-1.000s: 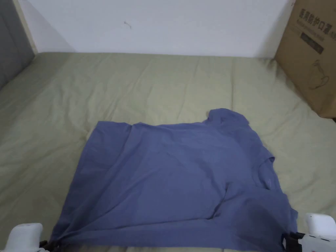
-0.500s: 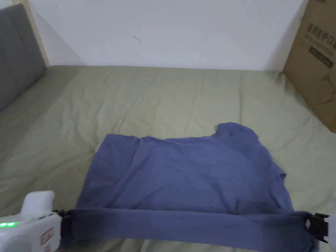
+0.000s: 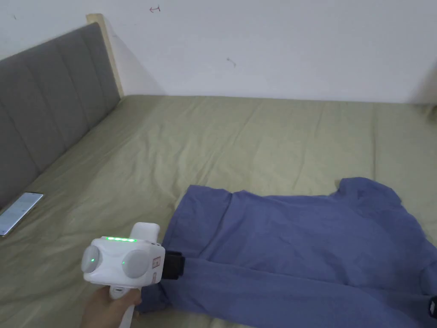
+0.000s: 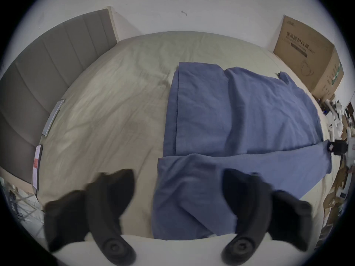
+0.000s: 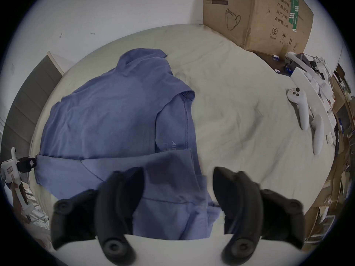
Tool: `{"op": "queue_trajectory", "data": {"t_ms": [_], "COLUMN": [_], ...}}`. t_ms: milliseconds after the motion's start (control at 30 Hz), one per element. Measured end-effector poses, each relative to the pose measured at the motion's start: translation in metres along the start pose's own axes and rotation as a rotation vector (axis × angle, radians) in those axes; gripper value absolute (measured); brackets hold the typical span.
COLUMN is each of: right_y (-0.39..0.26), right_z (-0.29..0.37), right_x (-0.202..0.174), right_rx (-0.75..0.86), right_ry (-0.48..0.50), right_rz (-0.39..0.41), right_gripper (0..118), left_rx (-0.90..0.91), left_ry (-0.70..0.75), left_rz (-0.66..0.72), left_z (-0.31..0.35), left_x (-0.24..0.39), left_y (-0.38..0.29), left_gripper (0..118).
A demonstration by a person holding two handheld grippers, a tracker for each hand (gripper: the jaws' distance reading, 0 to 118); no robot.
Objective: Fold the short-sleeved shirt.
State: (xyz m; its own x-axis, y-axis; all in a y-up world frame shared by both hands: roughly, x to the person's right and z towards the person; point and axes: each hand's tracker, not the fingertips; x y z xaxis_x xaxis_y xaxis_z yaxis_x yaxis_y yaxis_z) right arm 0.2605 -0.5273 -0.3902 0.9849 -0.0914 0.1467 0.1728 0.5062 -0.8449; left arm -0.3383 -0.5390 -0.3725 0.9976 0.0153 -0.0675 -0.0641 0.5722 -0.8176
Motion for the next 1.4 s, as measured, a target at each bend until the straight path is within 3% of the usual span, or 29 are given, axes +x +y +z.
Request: {"op": "queue_trajectory", "data": {"t_ms": [133,167,200,233,267,300,333,400,500,600,667,733,767,800,867,900,933,1033,1100,1400], "right_y": [-0.01,-0.016,-0.021,-0.028,-0.035,-0.041,-0.047,-0.059,-0.07,-0.075,-0.076,-0.077,-0.077,-0.077,-0.077,-0.077,-0.076,-0.076,-0.075,-0.076], "right_z": [0.038,0.049,0.06,0.068,0.074,0.078,0.078,0.079,0.071,0.062,0.06,0.059,0.058,0.058,0.058,0.058,0.057,0.057,0.057,0.06], "right_x": [-0.011,-0.017,-0.02,-0.025,-0.031,-0.037,-0.04,-0.052,-0.063,-0.069,-0.071,-0.073,-0.073,-0.074,-0.074,-0.074,-0.075,-0.074,-0.073,-0.065], "right_rx": [0.088,0.125,0.151,0.149,0.161,0.17,0.17,0.181,0.144,0.103,0.09,0.087,0.084,0.084,0.079,0.078,0.078,0.075,0.073,0.078], "right_ry": [-0.002,0.011,0.038,0.056,0.079,0.085,0.073,0.064,0.109,0.115,0.127,0.127,0.126,0.126,0.127,0.131,0.13,0.129,0.133,0.108], "right_rz": [0.067,0.079,0.076,0.066,0.054,0.053,0.062,0.092,0.114,0.131,0.126,0.129,0.136,0.142,0.147,0.148,0.147,0.143,0.138,0.125], "right_gripper": [79,78,76,68,51,21,10,2,0,0,0,0,0,0,0,0,0,0,0,0], "left_rx": [0.027,0.035,0.049,0.052,0.051,0.057,0.061,0.043,0.04,0.049,0.05,0.046,0.041,0.038,-0.01,-0.035,-0.054,-0.036,-0.007,-0.006], "left_ry": [-0.001,-0.007,-0.016,-0.017,-0.005,0.016,0.02,-0.013,-0.036,0.017,-0.001,-0.017,-0.021,-0.02,-0.009,-0.024,-0.03,0.011,0.05,0.006], "left_rz": [-0.005,-0.012,-0.012,-0.012,-0.013,-0.02,-0.021,-0.002,0.072,0.102,0.145,0.175,0.18,0.184,0.17,0.158,0.16,0.128,0.099,0.075], "left_z": [0.033,0.043,0.052,0.058,0.061,0.065,0.067,0.07,0.064,0.057,0.051,0.041,0.034,0.028,0.015,0.007,0.002,0.004,0.011,0.019], "left_x": [-0.004,-0.006,-0.005,-0.003,-0.001,0.001,0.002,0.002,0.001,-0.004,-0.009,-0.011,-0.012,-0.012,-0.009,-0.009,-0.008,-0.004,-0.005,-0.009], "left_y": [-0.015,-0.023,-0.033,-0.043,-0.053,-0.061,-0.069,-0.084,-0.095,-0.091,-0.085,-0.08,-0.079,-0.077,-0.072,-0.073,-0.074,-0.074,-0.071,-0.068], "left_gripper": [96,83,47,21,8,6,3,2,5,40,45,80,90,90,89,83,68,44,5,5]}}
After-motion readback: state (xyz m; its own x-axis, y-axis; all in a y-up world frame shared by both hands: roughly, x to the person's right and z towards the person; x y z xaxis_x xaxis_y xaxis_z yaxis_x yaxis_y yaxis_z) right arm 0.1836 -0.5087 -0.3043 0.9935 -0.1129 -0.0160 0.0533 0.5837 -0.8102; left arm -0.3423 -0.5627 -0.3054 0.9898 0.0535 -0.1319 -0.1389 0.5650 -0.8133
